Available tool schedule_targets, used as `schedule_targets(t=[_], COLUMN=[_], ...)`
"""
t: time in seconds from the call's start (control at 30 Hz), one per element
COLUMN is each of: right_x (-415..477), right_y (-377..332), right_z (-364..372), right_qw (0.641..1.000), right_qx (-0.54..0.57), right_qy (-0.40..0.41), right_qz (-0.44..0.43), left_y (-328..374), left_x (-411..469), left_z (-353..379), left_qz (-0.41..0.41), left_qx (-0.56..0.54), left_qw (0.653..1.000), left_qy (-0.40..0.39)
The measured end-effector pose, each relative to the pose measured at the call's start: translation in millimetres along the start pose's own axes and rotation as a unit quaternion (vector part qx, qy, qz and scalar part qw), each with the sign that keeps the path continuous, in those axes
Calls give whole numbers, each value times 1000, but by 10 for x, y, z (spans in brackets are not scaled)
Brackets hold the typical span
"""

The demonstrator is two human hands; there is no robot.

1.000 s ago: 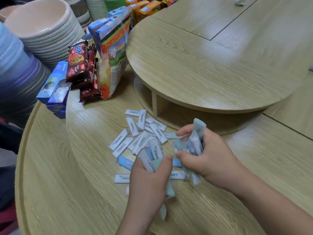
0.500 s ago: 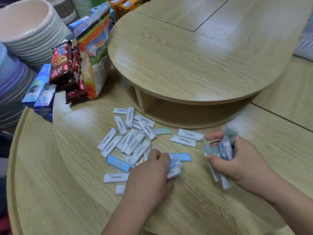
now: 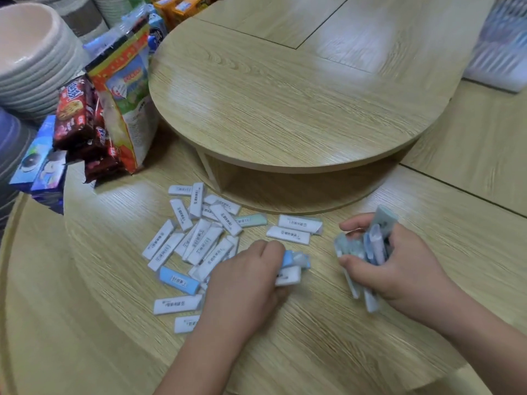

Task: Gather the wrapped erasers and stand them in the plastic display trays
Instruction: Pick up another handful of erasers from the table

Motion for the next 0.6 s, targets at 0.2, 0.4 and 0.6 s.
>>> schedule_targets(t=[0.2, 0.4, 0.6], right_x=[31, 26, 9], right_y=[54, 59, 88], right_z=[-141, -162, -164], right_qw=[1000, 1000, 1000], right_qx=[2, 6, -1], right_qy=[10, 2, -3], right_qz=[4, 3, 8], left_y=[193, 147, 132], left_x=[202, 265, 240], left_z=[186, 162, 131], left_qz=[37, 16, 19], left_qx=[29, -48, -22], left_qw=[999, 999, 999], left_qy=[-12, -7, 20])
Point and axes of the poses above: each hand's wrist, its own x-axis towards the middle knuckle, its own z-axis out of the palm, y = z × x, the point moved 9 cm from there along x, towards the middle knuckle, and after that the axes turned 8 degrees about y, right-handed, at the moved point
